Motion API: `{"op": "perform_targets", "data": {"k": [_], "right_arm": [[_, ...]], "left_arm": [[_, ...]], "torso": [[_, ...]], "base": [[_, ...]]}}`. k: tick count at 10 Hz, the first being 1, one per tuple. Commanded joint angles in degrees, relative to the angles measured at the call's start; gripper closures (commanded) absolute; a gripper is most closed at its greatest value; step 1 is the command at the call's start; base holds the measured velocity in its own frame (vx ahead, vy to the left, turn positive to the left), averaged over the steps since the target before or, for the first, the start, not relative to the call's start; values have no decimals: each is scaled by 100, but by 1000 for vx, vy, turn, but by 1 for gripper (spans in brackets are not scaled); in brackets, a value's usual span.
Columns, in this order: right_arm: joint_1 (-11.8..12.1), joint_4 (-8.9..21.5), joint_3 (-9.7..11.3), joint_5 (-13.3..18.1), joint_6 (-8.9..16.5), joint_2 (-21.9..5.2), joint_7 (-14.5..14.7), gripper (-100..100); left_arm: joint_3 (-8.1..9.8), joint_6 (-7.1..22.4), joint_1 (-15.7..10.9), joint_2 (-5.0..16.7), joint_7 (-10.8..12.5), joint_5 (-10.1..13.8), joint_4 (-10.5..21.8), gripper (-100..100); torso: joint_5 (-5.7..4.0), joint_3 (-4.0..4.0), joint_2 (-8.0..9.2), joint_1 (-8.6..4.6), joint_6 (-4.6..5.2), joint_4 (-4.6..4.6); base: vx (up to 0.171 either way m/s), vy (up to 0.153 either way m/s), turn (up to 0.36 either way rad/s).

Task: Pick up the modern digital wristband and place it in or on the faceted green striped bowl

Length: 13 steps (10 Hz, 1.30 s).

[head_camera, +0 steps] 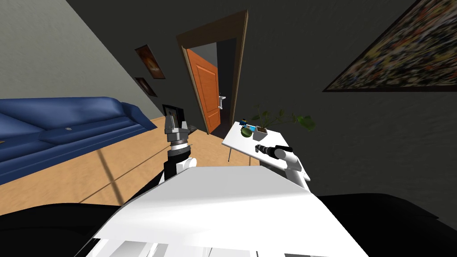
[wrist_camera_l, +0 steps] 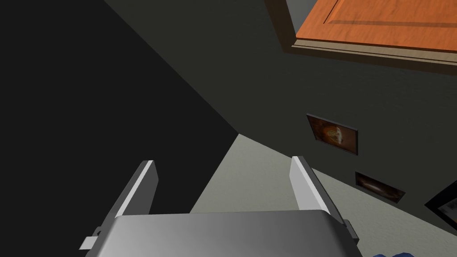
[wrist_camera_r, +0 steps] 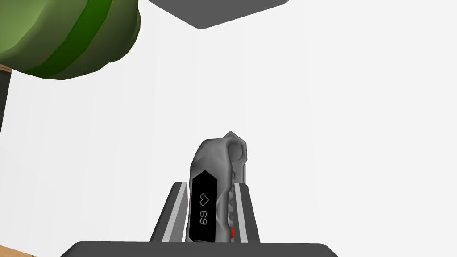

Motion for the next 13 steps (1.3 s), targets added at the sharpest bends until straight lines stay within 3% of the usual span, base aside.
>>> {"op": "perform_targets", "data": {"k": [1,2,3,4,6,7,8,13], "right_arm": [[0,0,0,0,0,0,0,100],[0,0,0,1,0,0,0,100],[1,0,0,1,1,-1,0,0],[31,-189,-31,-36,134,-82,-148,100],[33,-228,-38,-44,149,-97,-166,100],[33,-241,-41,-46,167,-104,-186,0],[-128,-60,-191,-151,217,-256,-359,100],[-590,406,-590,-485,329,-669,-870,100]], "left_arm": [[0,0,0,0,0,0,0,0],[0,0,0,0,0,0,0,0],[0,0,0,0,0,0,0,0],[0,0,0,0,0,0,0,0],[0,0,-1,0,0,0,0,0],[0,0,0,0,0,0,0,0],[0,0,0,0,0,0,0,0],[0,0,-1,0,0,0,0,0]], "torso": [[0,0,0,0,0,0],[0,1,1,0,0,0],[-1,1,1,-1,0,1],[-1,1,1,-1,0,1],[1,15,25,-4,3,6],[-1,11,18,-3,2,4],[-1,6,9,-2,1,2],[-7,16,26,-28,10,7]], "base": [[0,0,0],[0,0,0],[0,0,0],[-31,-6,-10],[-45,-11,-7],[-5,-1,-1],[-46,-19,169],[-67,-49,103]]}}
